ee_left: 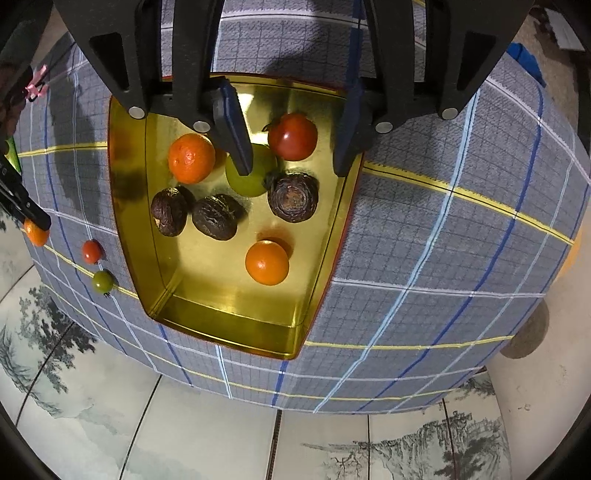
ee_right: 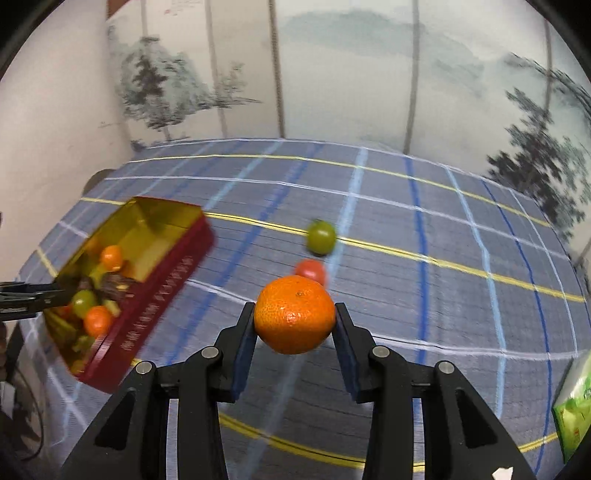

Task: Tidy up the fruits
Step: 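Carry the tangerine into the gold tin and open the right gripper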

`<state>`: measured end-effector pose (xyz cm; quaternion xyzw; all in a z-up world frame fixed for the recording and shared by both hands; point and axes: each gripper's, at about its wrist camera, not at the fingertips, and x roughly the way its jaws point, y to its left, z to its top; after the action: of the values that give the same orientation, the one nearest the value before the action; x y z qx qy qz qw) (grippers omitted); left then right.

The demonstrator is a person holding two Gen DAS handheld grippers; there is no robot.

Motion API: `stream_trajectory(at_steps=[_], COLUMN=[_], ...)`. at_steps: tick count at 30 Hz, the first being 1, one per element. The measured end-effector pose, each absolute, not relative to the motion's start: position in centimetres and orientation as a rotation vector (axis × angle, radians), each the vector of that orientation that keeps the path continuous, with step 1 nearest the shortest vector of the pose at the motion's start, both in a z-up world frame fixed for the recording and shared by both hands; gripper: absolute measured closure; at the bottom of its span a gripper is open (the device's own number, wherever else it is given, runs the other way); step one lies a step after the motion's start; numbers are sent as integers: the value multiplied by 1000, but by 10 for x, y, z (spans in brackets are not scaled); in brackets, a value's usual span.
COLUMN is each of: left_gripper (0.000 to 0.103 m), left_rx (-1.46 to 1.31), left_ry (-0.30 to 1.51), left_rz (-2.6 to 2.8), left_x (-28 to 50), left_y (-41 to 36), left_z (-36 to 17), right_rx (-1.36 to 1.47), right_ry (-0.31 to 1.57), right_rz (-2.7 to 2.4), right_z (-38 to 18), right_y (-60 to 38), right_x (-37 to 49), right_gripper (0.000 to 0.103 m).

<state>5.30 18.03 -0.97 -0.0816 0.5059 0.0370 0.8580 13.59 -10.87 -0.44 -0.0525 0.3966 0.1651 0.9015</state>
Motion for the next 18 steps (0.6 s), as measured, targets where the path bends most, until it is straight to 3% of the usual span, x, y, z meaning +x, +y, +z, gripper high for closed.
stream_trajectory(at_steps=[14, 18], left_gripper=[36, 34], left_rx=[-137, -128], left_ry=[946, 920], left_rz=[77, 89], left_x=[37, 33], left_y=[181, 185], left_z=[12, 17], right_rx=[-200, -222], right_ry=[809, 817], right_rz=[553, 595], right_z=[4, 0], right_y=[-15, 4], right_x=[109, 105], right_gripper=[66, 66])
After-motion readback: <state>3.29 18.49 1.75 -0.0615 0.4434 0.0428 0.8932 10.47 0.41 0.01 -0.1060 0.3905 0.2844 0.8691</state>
